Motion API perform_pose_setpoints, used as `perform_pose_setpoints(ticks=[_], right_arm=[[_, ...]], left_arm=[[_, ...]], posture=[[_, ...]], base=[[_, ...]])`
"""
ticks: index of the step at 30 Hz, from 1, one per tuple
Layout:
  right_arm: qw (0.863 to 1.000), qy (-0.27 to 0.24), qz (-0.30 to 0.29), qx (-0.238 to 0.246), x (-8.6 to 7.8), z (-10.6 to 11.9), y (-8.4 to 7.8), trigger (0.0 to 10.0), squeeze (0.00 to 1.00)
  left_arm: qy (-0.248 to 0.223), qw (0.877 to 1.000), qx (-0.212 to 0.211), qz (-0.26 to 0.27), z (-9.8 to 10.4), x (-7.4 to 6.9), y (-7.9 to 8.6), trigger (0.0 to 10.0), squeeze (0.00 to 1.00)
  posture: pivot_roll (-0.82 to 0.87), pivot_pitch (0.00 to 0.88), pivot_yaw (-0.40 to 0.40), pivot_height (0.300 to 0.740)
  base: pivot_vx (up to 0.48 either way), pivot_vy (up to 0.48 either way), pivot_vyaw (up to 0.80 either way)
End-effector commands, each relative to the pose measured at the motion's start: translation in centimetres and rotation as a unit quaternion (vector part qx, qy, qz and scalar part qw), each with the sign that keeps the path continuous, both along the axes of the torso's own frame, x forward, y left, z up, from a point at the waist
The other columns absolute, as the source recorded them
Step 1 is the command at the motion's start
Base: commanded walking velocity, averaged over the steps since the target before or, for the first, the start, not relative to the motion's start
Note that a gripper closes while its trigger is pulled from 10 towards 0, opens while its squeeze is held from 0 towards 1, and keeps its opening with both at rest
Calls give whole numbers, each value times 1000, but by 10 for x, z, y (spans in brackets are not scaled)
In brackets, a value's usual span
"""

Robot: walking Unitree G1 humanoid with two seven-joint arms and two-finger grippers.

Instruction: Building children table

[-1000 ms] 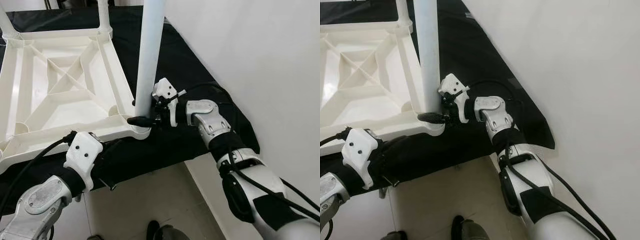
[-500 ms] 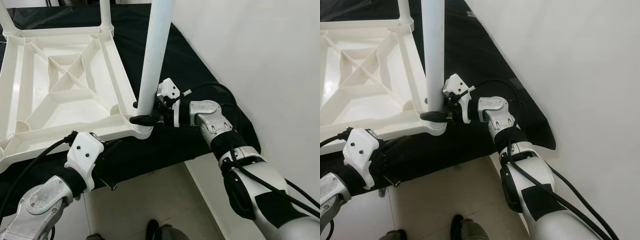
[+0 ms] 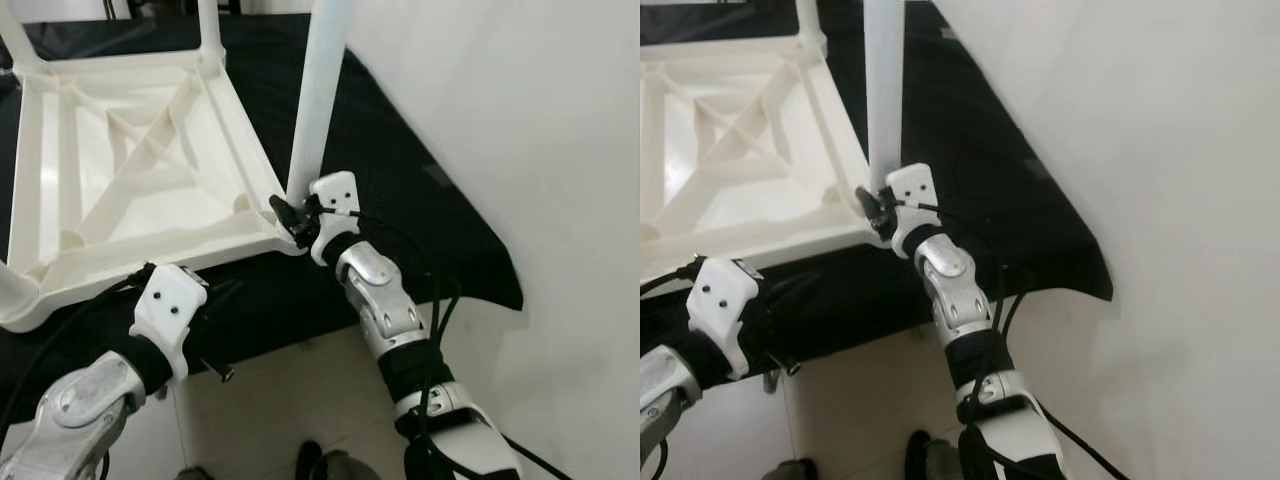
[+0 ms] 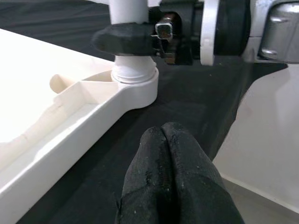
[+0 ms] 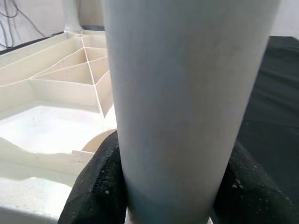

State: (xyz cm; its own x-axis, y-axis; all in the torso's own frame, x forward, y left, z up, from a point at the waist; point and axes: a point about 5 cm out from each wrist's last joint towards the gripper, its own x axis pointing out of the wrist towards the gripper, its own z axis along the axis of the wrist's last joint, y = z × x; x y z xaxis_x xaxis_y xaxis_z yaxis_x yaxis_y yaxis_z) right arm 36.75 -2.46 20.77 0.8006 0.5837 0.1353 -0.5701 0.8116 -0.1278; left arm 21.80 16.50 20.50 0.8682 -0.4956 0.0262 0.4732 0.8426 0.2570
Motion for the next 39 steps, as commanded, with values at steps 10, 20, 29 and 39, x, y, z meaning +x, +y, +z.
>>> perform_pose_setpoints(ticks=[10,20,29,39], right_arm=[[988,5,153,-26,-3,12,17,10000,1000],[939,-31,336,-62,-4,39,11,10000,0],[912,-15,394,-108,2,48,7,0,0],[914,-8,392,-103,8,51,-2,0,0]], left_arm=[[3,1000,0,-8,-2,-1,-1,10000,0],[2,1000,-1,-10,-2,0,-4,10000,0],[-2,1000,2,-4,0,-1,-4,10000,0],[-1,1000,1,-4,0,-2,-5,10000,0]], posture=[[76,234,-157,740],[86,229,-165,740],[121,234,-173,740],[128,237,-176,740]], base=[[0,0,0],[0,0,0],[0,0,0],[0,0,0]])
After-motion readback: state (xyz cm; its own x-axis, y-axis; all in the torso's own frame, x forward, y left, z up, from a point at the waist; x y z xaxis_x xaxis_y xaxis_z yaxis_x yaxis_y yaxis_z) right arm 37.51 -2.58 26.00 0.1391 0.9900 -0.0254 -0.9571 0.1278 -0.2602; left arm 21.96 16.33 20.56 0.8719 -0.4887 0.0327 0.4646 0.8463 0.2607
